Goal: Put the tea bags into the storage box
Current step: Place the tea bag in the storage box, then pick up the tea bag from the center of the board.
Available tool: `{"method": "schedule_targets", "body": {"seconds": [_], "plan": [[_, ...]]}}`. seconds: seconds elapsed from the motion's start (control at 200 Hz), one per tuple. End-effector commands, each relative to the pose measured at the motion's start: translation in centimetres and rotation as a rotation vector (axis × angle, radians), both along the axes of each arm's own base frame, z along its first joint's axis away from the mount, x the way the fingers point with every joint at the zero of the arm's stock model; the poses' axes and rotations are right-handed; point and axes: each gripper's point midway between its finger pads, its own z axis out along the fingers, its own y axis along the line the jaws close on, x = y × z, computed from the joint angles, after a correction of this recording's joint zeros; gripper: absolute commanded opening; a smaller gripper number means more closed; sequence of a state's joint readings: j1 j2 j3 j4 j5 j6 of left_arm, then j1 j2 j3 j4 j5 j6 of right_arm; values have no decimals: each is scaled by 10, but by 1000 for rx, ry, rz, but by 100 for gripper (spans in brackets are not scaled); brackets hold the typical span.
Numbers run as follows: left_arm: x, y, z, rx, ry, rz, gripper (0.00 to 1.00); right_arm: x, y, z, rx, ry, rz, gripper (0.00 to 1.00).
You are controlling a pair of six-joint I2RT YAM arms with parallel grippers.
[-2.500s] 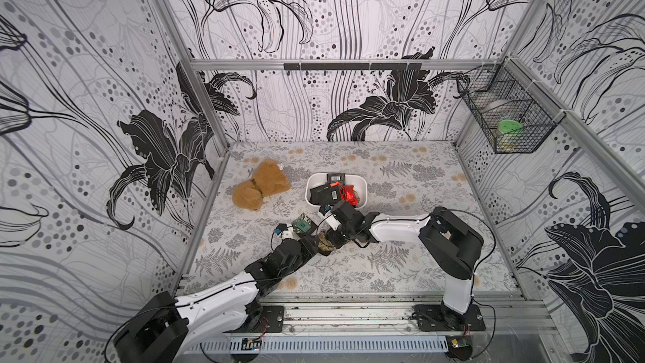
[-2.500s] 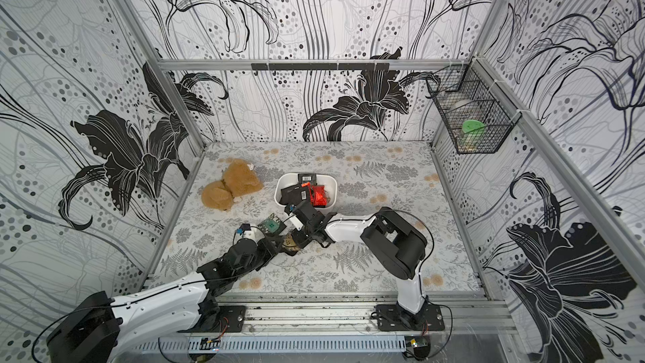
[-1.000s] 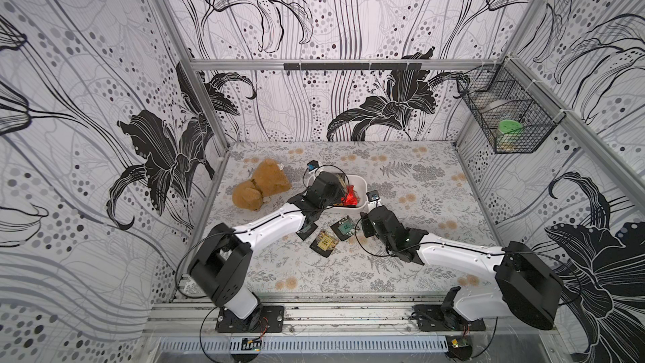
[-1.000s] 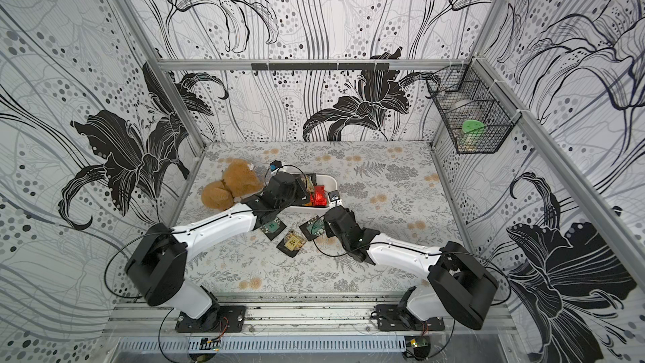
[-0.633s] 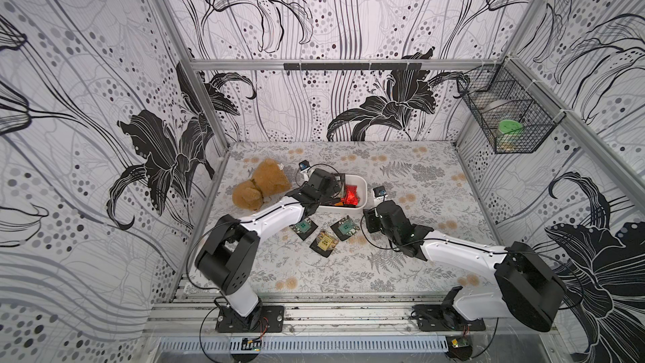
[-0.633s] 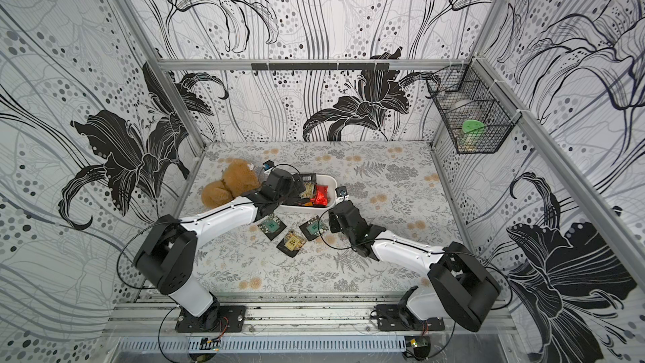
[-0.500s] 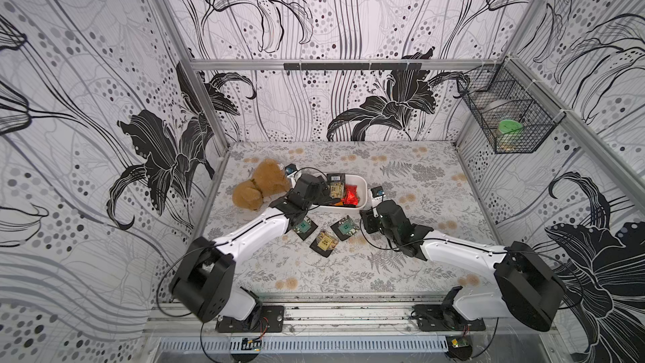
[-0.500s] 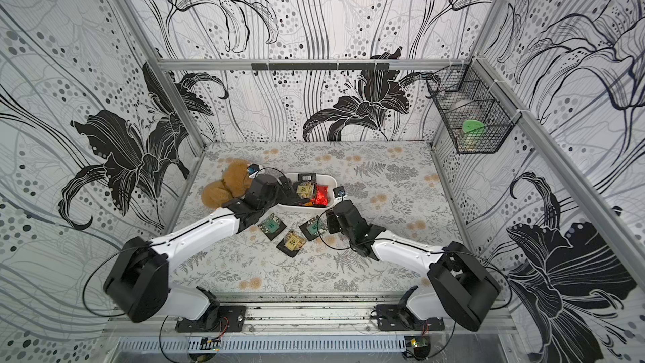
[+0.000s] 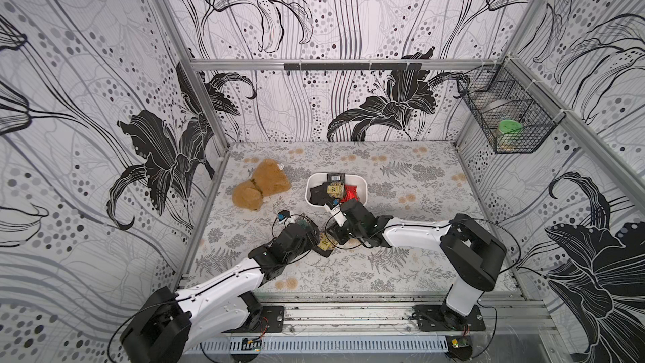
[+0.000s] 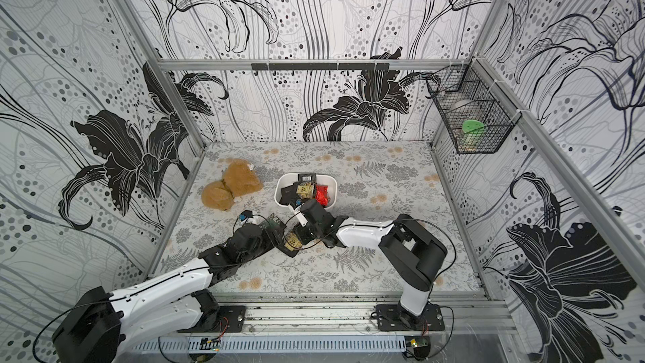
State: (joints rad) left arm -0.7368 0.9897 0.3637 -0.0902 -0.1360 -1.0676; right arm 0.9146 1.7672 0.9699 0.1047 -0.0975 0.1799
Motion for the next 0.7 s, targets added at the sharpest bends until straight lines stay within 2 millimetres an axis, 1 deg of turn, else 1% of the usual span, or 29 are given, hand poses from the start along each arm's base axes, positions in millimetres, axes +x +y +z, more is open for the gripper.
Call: {"method": "schedule_targets", "body": {"seconds": [0.0,0.04,0.15,0.355,0.516,0.626,0.691], "plan": [[-8,1,-6,-77,5,42,59,-7,-7,-17,-83,48,35,28],[-11,2,-12,-90,6,49,56,-6,-7,-22,-99,55,36,27],[-15,2,-22,-119,21,56,56,-6,-7,-31,-132,74,33,25],[-10,-5,-29,-95,39,53,56,-2,-10,-45,-190,91,18,23],[-7,-11,-35,-119,45,56,56,1,-13,-57,-243,106,4,20],[-7,-9,-44,-105,61,72,57,1,-14,-64,-267,121,2,18],[-7,-10,-47,-107,67,78,57,1,-13,-64,-264,122,5,18]]}}
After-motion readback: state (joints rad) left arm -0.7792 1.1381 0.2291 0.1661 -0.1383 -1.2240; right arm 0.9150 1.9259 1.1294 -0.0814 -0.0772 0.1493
